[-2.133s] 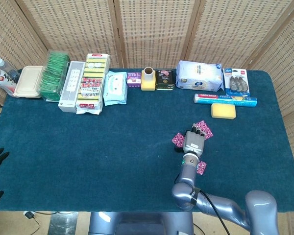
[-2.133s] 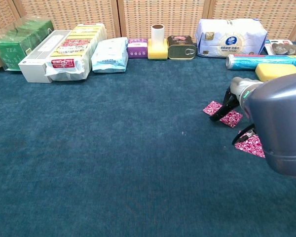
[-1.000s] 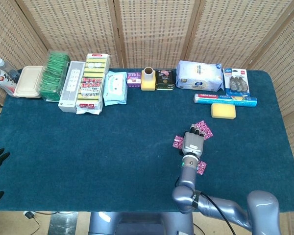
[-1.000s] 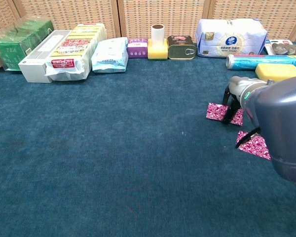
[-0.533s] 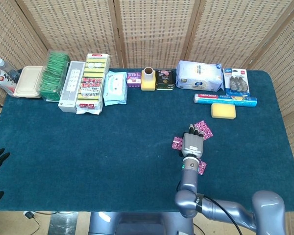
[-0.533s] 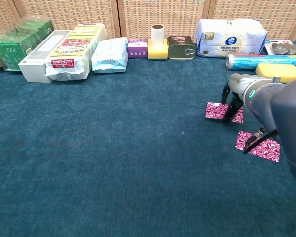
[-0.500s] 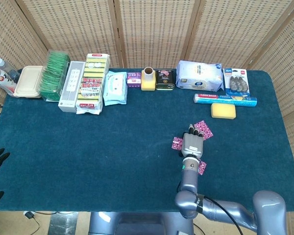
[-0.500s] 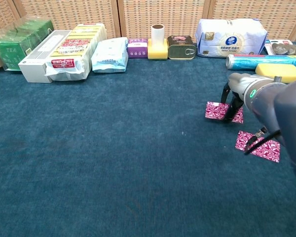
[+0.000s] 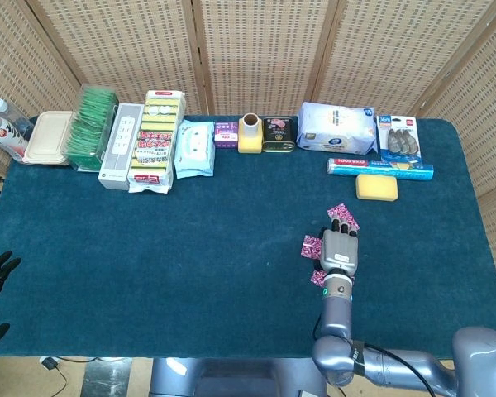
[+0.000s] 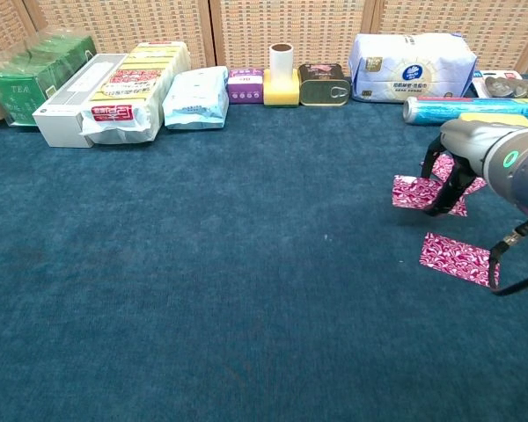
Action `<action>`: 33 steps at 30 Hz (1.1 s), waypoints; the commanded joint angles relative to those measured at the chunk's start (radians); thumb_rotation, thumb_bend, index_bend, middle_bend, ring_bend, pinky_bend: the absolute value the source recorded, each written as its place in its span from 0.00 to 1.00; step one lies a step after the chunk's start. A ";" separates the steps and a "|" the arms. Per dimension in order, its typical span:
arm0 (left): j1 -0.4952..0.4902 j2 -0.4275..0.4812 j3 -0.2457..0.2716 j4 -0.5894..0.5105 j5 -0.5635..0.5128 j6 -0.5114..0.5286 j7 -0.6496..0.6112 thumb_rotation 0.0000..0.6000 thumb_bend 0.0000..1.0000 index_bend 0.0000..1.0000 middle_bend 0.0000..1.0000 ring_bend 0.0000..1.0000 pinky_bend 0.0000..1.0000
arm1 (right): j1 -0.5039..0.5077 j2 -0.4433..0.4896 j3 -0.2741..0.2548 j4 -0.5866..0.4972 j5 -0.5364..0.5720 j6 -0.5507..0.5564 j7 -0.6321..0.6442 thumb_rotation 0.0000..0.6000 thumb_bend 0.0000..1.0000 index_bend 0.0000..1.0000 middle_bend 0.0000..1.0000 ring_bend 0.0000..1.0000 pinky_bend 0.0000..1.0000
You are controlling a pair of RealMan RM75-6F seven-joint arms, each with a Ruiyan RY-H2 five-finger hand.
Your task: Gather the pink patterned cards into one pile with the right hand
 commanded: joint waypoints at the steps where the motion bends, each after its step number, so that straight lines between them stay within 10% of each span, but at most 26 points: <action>1: 0.002 0.001 0.001 0.004 0.003 0.004 -0.006 1.00 0.07 0.00 0.00 0.00 0.04 | -0.005 0.005 0.002 0.001 0.004 0.002 0.007 1.00 0.36 0.37 0.04 0.00 0.09; 33: 0.000 0.015 0.010 0.022 0.020 0.013 -0.055 1.00 0.07 0.00 0.00 0.00 0.04 | -0.123 0.018 -0.054 -0.105 -0.031 0.137 0.116 1.00 0.37 0.39 0.05 0.00 0.08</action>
